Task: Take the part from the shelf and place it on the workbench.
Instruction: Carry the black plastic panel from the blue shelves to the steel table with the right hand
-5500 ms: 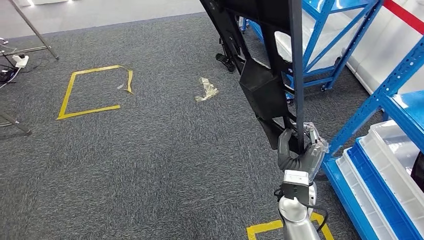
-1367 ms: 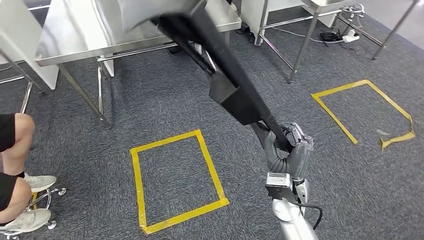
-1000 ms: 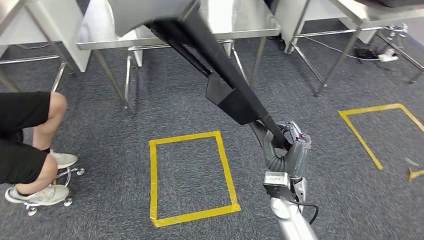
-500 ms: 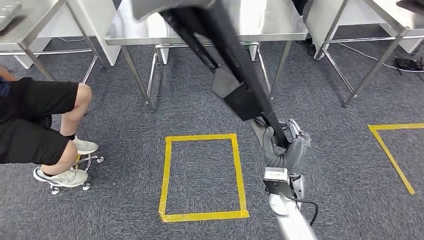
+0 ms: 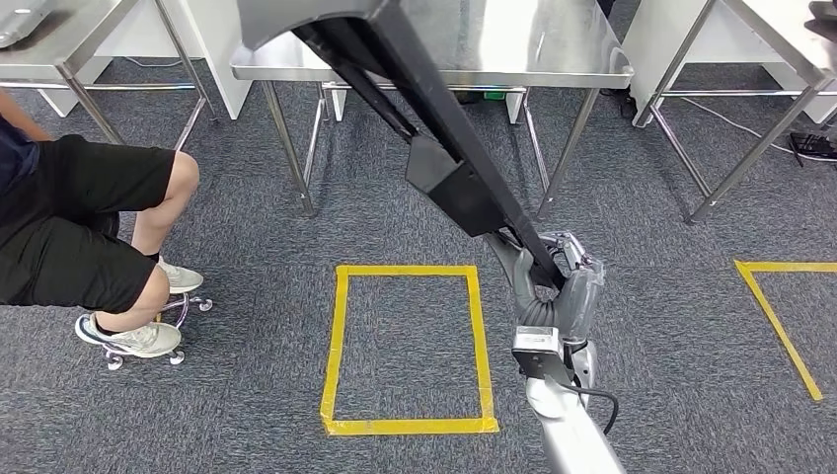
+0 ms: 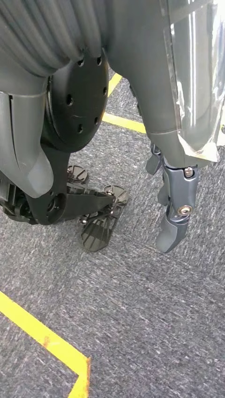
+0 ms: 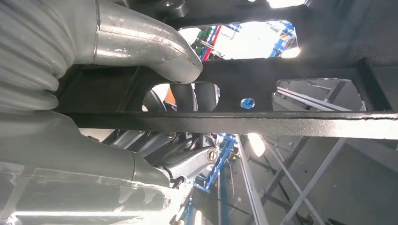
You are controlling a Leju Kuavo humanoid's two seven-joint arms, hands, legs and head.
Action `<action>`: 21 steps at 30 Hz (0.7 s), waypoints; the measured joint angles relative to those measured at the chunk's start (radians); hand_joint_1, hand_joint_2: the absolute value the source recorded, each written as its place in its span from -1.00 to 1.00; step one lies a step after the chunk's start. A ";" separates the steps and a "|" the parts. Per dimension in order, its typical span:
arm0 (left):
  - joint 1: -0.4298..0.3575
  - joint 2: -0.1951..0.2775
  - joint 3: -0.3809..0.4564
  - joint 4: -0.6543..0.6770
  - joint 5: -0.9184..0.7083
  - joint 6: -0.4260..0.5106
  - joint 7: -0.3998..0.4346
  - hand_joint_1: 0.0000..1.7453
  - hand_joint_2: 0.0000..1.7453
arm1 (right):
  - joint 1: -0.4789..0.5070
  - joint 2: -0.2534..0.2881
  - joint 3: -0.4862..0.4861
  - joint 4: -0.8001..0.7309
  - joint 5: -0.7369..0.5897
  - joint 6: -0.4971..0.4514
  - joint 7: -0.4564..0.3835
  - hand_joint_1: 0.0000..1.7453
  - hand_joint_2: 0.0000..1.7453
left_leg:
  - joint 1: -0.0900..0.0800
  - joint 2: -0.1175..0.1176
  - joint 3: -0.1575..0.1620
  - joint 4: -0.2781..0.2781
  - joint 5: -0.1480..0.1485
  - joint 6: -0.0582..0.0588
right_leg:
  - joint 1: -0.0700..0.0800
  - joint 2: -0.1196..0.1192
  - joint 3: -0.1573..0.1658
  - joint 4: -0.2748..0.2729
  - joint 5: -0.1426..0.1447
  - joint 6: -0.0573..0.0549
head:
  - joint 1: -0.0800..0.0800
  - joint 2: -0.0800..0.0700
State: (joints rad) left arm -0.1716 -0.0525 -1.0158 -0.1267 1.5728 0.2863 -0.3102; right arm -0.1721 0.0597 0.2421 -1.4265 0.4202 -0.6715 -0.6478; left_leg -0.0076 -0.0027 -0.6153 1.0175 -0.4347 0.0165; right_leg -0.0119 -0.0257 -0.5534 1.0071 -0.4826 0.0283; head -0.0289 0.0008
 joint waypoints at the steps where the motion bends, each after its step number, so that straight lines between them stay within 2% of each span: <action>1: 0.000 0.000 0.000 0.000 0.000 0.002 -0.001 -1.00 1.00 | -0.001 0.000 0.000 0.002 -0.002 -0.001 -0.001 1.00 1.00 | 0.000 0.000 0.000 0.000 0.000 0.001 | 0.000 0.000 0.000 -0.001 0.001 0.001 | 0.000 0.000; 21: -0.004 0.000 0.000 -0.010 -0.014 0.055 -0.019 -1.00 1.00 | 0.001 -0.008 0.000 0.011 -0.016 -0.012 -0.006 1.00 1.00 | 0.005 0.000 0.000 0.000 0.001 0.003 | 0.003 0.000 0.000 -0.002 0.002 0.005 | 0.000 0.000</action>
State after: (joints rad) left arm -0.1757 -0.0529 -1.0155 -0.1372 1.5588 0.3417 -0.3294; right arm -0.1711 0.0520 0.2419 -1.4157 0.4044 -0.6833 -0.6538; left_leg -0.0028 -0.0025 -0.6150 1.0179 -0.4341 0.0192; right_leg -0.0091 -0.0253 -0.5538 1.0054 -0.4801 0.0328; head -0.0290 0.0008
